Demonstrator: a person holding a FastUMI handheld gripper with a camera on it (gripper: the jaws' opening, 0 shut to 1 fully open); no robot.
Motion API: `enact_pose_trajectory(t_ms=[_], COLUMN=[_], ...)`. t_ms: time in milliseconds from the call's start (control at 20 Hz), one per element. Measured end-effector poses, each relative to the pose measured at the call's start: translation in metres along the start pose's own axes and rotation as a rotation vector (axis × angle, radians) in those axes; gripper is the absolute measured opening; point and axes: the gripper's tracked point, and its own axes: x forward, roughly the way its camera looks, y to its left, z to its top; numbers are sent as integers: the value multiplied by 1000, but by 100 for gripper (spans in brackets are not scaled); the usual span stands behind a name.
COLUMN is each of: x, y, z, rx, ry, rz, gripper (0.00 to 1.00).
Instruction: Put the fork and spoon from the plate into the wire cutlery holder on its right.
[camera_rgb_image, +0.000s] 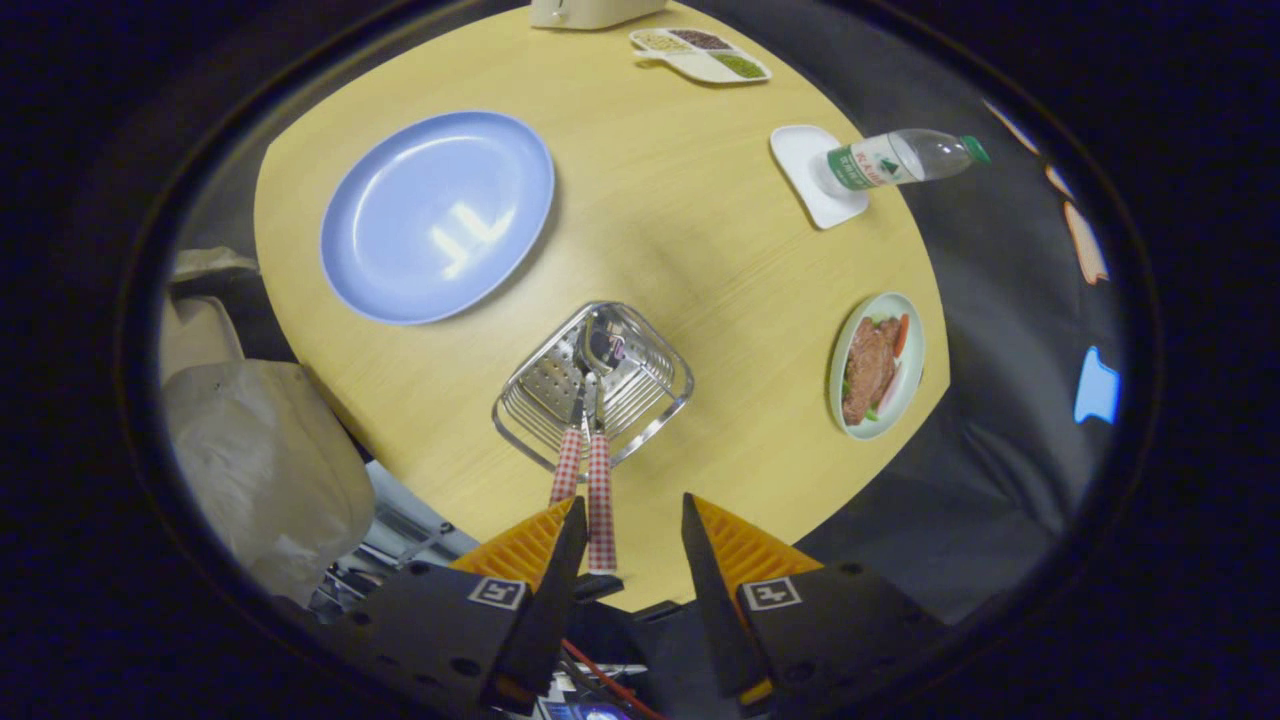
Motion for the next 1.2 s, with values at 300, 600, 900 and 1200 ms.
enact_pose_trajectory(t_ms=[300, 600, 900, 1200], x=[-19, -56, -104, -162], y=[-1, 18, 32, 36], z=[14, 33, 66, 85], rx=[156, 377, 615, 812], ry=[-130, -383, -739, -1084], rz=[20, 56, 47, 18], gripper=[94, 99, 99, 99])
